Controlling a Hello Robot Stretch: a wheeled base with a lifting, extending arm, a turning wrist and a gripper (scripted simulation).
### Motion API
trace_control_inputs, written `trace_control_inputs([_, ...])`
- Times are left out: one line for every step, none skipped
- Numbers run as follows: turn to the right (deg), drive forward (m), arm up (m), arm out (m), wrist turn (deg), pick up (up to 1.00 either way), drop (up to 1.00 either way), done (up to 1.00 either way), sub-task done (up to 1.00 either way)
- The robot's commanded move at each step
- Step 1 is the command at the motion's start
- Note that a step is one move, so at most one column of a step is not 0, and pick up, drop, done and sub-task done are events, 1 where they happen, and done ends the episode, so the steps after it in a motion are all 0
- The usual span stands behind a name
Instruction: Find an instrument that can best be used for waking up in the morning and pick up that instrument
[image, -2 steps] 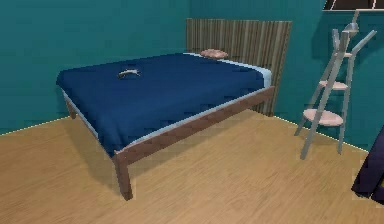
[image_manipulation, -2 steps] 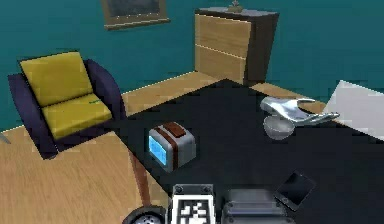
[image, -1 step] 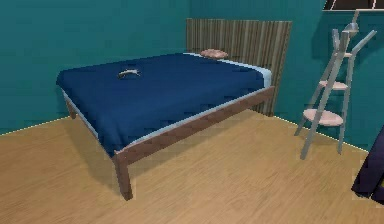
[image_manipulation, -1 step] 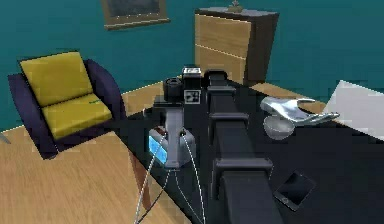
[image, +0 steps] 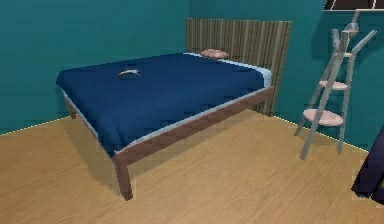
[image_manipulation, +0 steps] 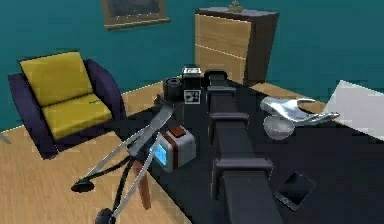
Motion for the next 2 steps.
trace_control_inputs([0.0,0.00,0.00,0.00,45.0,0.00,0.00,0.00,0.00])
trace_control_inputs([0.0,0.00,0.00,0.00,45.0,0.00,0.00,0.00,0.00])
